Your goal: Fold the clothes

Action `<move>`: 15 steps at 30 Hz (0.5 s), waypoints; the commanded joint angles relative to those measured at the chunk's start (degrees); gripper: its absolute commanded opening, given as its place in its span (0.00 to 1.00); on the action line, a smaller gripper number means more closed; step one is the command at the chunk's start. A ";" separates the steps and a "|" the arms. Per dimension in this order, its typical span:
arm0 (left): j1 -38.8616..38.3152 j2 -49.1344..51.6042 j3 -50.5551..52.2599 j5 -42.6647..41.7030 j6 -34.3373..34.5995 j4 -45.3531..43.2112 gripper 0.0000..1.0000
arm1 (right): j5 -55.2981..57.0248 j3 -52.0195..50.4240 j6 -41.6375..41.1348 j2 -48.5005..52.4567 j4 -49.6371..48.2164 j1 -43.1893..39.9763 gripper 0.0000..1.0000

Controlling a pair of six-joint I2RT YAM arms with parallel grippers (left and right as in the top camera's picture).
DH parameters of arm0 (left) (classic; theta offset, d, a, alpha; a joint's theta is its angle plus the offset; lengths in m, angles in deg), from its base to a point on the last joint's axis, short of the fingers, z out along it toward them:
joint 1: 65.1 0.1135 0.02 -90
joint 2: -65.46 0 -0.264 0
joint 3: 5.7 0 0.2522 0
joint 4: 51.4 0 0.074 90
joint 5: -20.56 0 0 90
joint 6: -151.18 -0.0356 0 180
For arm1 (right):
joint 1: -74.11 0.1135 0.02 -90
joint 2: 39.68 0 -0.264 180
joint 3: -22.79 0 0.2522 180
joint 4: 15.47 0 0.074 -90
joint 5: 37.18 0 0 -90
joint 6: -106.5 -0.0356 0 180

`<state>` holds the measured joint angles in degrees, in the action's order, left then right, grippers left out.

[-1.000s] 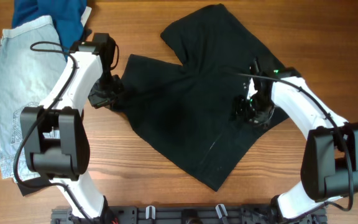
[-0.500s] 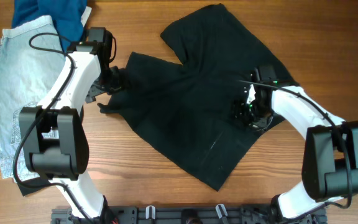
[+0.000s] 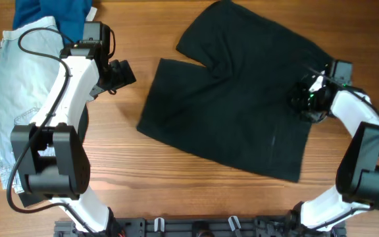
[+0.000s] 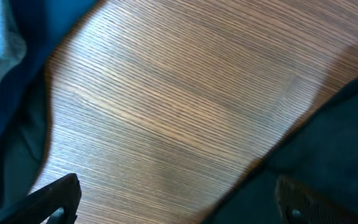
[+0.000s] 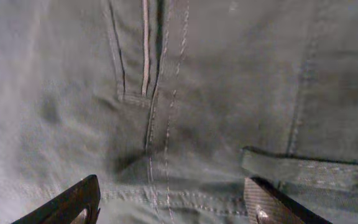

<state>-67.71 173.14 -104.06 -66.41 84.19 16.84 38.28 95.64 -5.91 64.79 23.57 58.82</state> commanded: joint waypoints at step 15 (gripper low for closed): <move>-5.09 -7.28 0.15 -8.00 -7.43 3.30 0.97 | 2.56 18.43 -1.66 -16.90 25.07 -1.77 1.00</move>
<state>-69.98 171.00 -104.04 -71.55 80.73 18.19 39.98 112.10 -5.76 58.19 44.75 55.85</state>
